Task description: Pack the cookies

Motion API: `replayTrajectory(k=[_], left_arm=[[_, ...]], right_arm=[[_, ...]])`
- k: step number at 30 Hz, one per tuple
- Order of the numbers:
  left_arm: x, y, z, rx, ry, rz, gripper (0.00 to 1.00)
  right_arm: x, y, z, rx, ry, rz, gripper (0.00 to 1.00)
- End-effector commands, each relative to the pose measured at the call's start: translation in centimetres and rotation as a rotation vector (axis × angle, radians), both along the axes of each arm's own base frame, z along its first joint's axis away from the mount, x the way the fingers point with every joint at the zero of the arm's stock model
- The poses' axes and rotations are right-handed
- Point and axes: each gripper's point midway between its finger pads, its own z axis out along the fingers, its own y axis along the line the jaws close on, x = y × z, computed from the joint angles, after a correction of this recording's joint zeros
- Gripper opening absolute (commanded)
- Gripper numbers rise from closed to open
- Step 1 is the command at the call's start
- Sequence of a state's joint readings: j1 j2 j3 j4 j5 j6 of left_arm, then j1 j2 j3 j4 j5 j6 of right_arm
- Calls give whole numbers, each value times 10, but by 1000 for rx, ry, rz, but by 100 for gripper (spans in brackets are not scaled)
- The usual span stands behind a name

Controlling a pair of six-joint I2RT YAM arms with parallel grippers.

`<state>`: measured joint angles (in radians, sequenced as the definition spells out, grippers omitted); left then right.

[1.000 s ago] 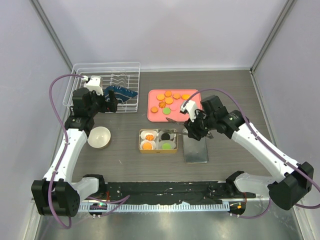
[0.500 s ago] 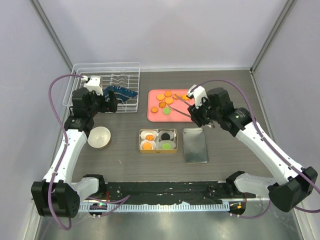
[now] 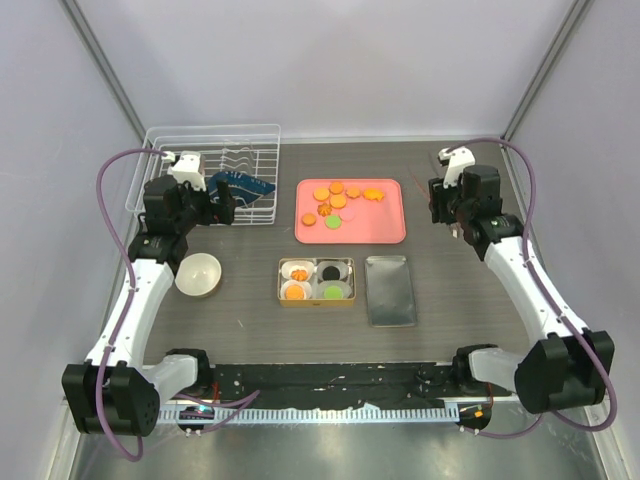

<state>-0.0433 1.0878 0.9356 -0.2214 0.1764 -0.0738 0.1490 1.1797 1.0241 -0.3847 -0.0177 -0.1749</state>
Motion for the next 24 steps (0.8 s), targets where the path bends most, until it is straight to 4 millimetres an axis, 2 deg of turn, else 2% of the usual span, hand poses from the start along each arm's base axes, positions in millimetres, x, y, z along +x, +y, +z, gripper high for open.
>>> replayTrajectory(k=[1,5,6,8,9,13,16,23,24], left_arm=[[3,-1,23,-10,-72,-6,100],[4,-1,22,-11,-68,-9,100],[4,-2,23,-14,-68,-10,100],[4,-2,21,-13,-66,-11,100],[4,-2,20,-13,-63,-11,100],[4,-2,18,-13,-56,-12,100],[4,-2,19,-12,-60,-13,100],[5,-1,17,-8,-54,-11,100],[5,-1,17,-8,-54,-11,100]], right_arm=[[33,-28,6,43,-131,-147,50],[48,-44,-12,33,-160,-223,50],[50,-46,-26,24,-130,-232,50],[58,-52,-33,28,-144,-254,50],[61,-53,-48,21,-114,-262,50],[70,-60,-77,20,-76,-268,50],[76,-65,-91,21,-73,-274,50],[83,-60,-120,19,1,-246,50],[83,-72,-121,17,4,-271,50]])
